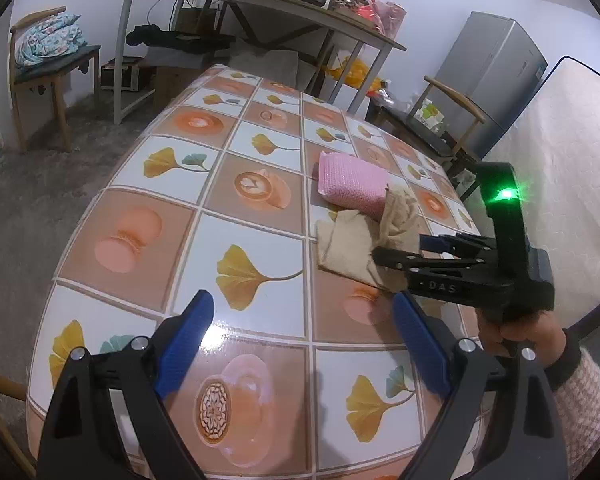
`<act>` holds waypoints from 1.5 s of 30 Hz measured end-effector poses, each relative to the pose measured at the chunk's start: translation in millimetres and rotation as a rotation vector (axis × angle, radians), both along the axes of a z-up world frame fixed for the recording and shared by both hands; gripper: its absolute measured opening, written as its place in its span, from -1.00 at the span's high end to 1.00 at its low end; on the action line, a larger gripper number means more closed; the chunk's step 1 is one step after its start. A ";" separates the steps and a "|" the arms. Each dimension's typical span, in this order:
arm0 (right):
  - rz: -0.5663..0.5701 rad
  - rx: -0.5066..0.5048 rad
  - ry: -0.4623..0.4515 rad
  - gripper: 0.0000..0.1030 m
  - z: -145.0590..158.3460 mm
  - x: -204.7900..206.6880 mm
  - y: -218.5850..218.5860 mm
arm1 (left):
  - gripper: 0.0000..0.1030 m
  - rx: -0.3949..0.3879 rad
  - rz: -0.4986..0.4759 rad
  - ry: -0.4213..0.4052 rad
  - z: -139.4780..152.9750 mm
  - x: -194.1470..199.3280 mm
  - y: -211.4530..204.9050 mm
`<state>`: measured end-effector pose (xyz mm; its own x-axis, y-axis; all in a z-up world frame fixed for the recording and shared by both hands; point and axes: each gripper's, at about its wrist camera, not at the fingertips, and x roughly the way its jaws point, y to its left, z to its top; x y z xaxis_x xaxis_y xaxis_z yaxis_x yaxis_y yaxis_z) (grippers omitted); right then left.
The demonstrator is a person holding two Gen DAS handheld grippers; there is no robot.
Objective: Collect trash
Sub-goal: 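Swing both tools back to the table and grasp the beige cloth with the right tool, then grasp the pink mesh sponge with the left tool and lift it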
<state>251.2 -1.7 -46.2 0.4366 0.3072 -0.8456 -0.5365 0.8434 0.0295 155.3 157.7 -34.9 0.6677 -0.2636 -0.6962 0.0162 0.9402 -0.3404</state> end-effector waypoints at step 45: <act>-0.348 0.207 0.135 0.89 -5.8 -79.5 -141.9 | 0.38 0.114 -0.333 0.182 -18.1 96.0 -69.4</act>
<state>171.7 -143.7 -52.0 0.4334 0.3302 -0.8385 -0.2006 0.9425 0.2674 251.3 88.2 -53.0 0.4219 -0.3589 -0.8326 0.2752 0.9257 -0.2596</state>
